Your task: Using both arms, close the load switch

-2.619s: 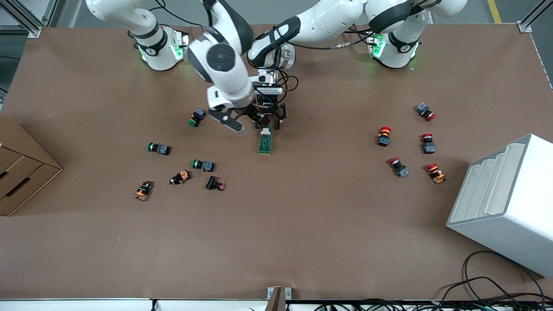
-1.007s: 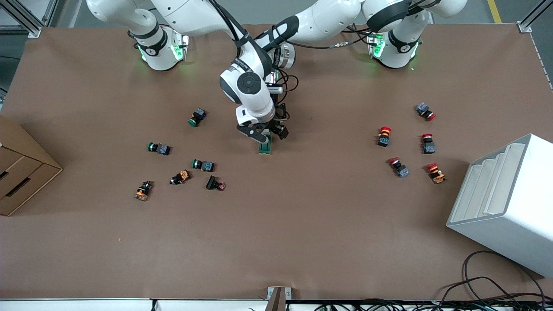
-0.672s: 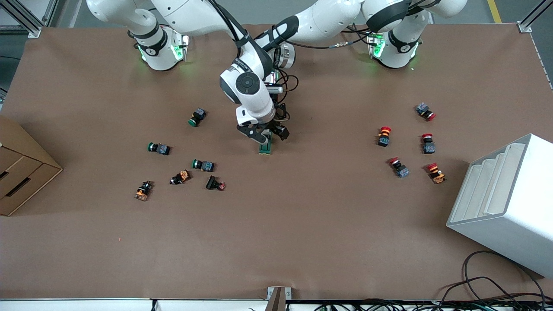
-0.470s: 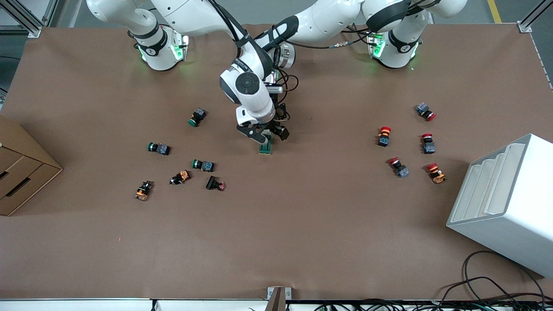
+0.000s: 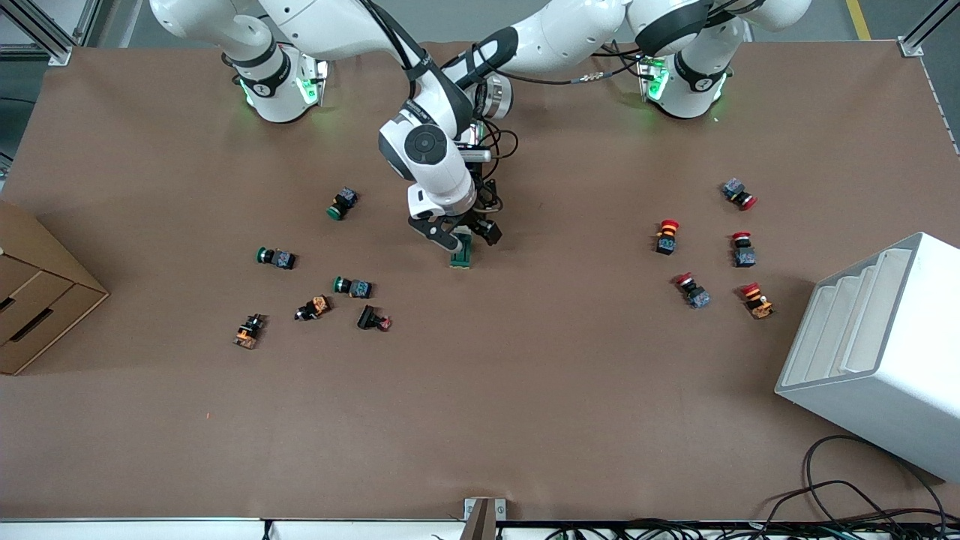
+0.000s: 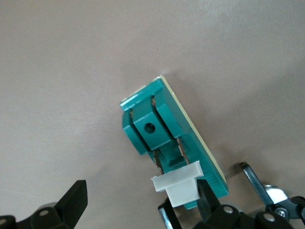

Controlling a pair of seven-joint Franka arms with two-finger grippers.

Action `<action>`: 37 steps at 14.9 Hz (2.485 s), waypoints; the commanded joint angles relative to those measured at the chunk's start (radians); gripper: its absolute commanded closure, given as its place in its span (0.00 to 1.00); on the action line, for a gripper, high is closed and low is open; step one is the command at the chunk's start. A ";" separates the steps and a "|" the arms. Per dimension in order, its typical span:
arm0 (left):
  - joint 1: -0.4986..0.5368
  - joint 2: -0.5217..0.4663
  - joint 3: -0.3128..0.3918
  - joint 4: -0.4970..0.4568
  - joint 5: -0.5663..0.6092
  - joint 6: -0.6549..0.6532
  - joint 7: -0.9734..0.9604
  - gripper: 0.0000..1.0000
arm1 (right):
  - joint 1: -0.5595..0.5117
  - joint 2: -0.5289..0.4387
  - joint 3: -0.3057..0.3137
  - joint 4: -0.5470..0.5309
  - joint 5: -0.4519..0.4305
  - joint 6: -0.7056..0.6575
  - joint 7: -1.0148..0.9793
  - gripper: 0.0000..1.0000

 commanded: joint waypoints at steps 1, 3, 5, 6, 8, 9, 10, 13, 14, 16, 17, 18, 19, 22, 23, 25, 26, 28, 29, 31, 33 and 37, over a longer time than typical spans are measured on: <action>-0.013 0.044 0.008 0.006 0.004 0.005 -0.009 0.00 | -0.036 0.028 -0.001 0.075 0.007 0.057 -0.019 0.00; -0.013 0.042 0.008 0.003 0.005 0.005 -0.009 0.00 | -0.039 0.026 -0.003 0.078 0.007 0.059 -0.020 0.00; -0.013 0.044 0.008 0.003 0.005 -0.012 -0.011 0.00 | -0.039 0.029 -0.003 0.080 0.007 0.059 -0.017 0.00; -0.013 0.044 0.008 0.001 0.005 -0.014 -0.011 0.00 | -0.039 0.031 -0.003 0.080 0.006 0.060 -0.017 0.00; -0.013 0.045 0.008 0.004 0.005 -0.014 -0.009 0.00 | -0.039 0.032 -0.004 0.083 0.006 0.060 -0.026 0.00; -0.013 0.044 0.008 0.003 0.005 -0.014 -0.009 0.00 | -0.040 0.031 -0.004 0.083 0.004 0.060 -0.031 0.00; -0.014 0.045 0.008 0.001 0.005 -0.014 -0.009 0.00 | -0.040 0.032 -0.006 0.080 0.003 0.059 -0.035 0.00; -0.014 0.054 0.008 0.011 0.007 -0.014 -0.009 0.00 | -0.053 0.034 -0.009 0.080 -0.005 0.060 -0.064 0.00; -0.014 0.054 0.008 0.011 0.008 -0.015 -0.009 0.00 | -0.063 0.037 -0.009 0.083 -0.007 0.060 -0.081 0.00; -0.013 0.054 0.008 0.012 0.012 -0.015 -0.008 0.00 | -0.071 0.041 -0.009 0.083 -0.007 0.060 -0.097 0.00; -0.013 0.054 0.008 0.011 0.012 -0.017 -0.008 0.00 | -0.079 0.044 -0.009 0.084 -0.007 0.060 -0.107 0.00; -0.014 0.054 0.017 0.011 0.012 -0.020 -0.008 0.00 | -0.080 0.053 -0.009 0.090 -0.005 0.062 -0.111 0.00; -0.016 0.053 0.020 0.011 0.012 -0.023 -0.008 0.00 | -0.080 0.069 -0.009 0.101 -0.005 0.066 -0.108 0.00; -0.020 0.053 0.023 0.011 0.012 -0.026 -0.011 0.00 | -0.074 0.121 -0.009 0.159 -0.005 0.068 -0.097 0.00; -0.020 0.051 0.023 0.006 0.012 -0.034 -0.014 0.00 | -0.076 0.127 -0.009 0.165 -0.005 0.068 -0.098 0.00; -0.022 0.051 0.023 0.006 0.012 -0.045 -0.029 0.00 | -0.079 0.130 -0.009 0.170 -0.007 0.068 -0.101 0.00; -0.024 0.051 0.023 0.004 0.012 -0.046 -0.032 0.00 | -0.080 0.132 -0.009 0.172 -0.007 0.068 -0.104 0.00; -0.033 0.051 0.023 0.008 0.012 -0.046 -0.034 0.00 | -0.082 0.132 -0.009 0.173 -0.008 0.068 -0.107 0.00; -0.033 0.051 0.023 0.008 0.010 -0.046 -0.034 0.00 | -0.083 0.130 -0.009 0.175 -0.008 0.067 -0.112 0.00; -0.033 0.047 0.023 0.004 0.010 -0.046 -0.035 0.00 | -0.095 0.124 -0.010 0.190 -0.008 0.051 -0.115 0.00; -0.030 0.044 0.023 0.006 0.010 -0.046 -0.035 0.00 | -0.115 0.124 -0.010 0.205 -0.008 0.031 -0.141 0.00; -0.033 0.047 0.023 0.001 0.010 -0.046 -0.034 0.00 | -0.157 0.106 -0.010 0.204 -0.008 -0.008 -0.218 0.00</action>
